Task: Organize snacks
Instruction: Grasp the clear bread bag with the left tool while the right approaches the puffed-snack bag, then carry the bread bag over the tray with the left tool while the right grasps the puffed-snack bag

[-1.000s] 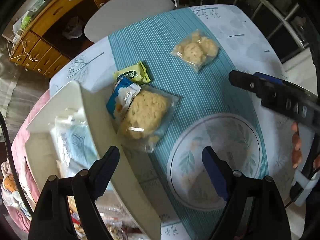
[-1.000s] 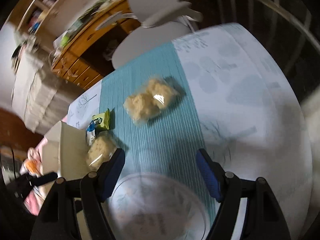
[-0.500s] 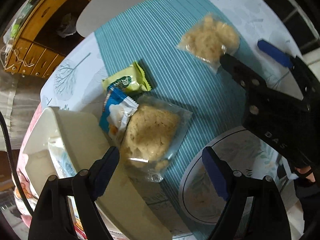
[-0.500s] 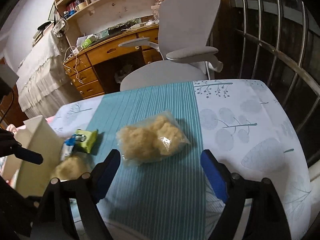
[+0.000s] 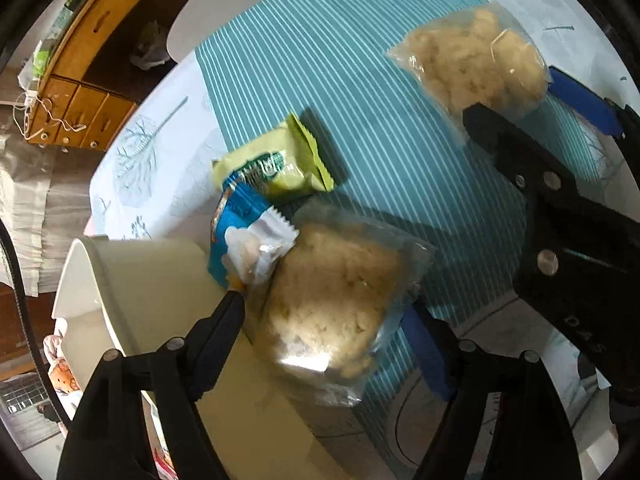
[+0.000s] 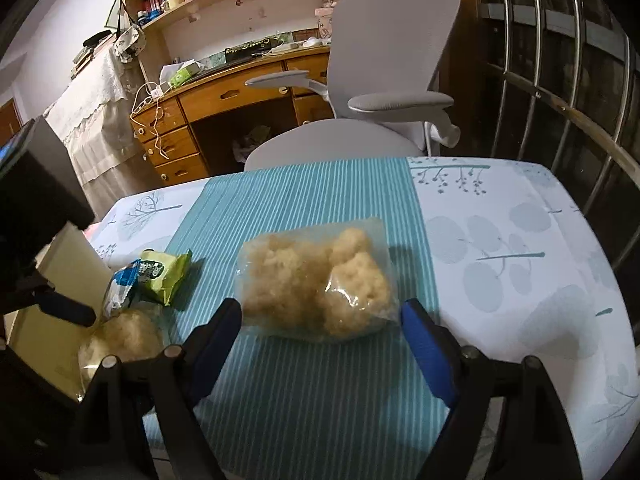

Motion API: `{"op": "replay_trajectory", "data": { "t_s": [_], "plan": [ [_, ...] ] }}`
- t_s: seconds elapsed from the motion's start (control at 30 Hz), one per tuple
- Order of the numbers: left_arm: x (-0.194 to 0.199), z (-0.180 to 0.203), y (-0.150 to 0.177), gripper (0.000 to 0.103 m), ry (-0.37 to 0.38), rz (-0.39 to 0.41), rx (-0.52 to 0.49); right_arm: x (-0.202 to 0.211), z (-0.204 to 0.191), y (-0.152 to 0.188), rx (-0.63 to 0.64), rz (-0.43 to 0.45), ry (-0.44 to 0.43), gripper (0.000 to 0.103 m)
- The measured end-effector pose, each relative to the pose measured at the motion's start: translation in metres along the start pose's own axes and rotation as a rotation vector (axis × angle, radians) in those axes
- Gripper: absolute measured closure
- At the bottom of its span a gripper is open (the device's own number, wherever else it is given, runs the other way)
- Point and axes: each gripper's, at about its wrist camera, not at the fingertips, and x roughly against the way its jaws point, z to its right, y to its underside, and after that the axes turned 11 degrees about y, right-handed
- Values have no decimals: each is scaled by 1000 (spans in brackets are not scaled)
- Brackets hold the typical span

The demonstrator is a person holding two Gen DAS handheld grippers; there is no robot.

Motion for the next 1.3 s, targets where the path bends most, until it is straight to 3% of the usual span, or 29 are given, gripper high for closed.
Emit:
{"op": "replay_trajectory", "data": {
  "t_s": [0.07, 0.1, 0.13, 0.2, 0.5, 0.63, 0.67, 0.7, 1.1, 1.3],
  "plan": [
    [1, 0, -1, 36, -24, 9, -1, 0, 1, 1, -8, -2, -10, 28],
    [2, 0, -2, 47, -25, 18, -8, 0, 1, 1, -11, -3, -13, 31],
    [2, 0, -3, 47, 4, 19, -7, -1, 2, 1, -12, -4, -13, 32],
    [0, 0, -4, 47, 8, 20, 0, 0, 2, 1, -10, -6, -23, 40],
    [2, -4, 2, 49, 29, 44, 39, 4, 5, 1, -9, -57, -25, 53],
    [4, -5, 7, 49, 109, 35, 82, 11, 8, 2, 7, -75, -32, 62],
    [6, -3, 9, 49, 113, 39, 80, 14, 9, 4, 11, -84, -35, 74],
    [9, 0, 10, 49, 107, 43, 76, 16, 11, 5, 11, -97, -48, 102],
    [54, 10, 47, 49, 184, 83, 109, 71, 23, 26, -41, -133, -88, 103],
    [95, 2, 74, 49, 230, 159, 140, 103, 25, 21, -95, -119, -106, 103]
  ]
}}
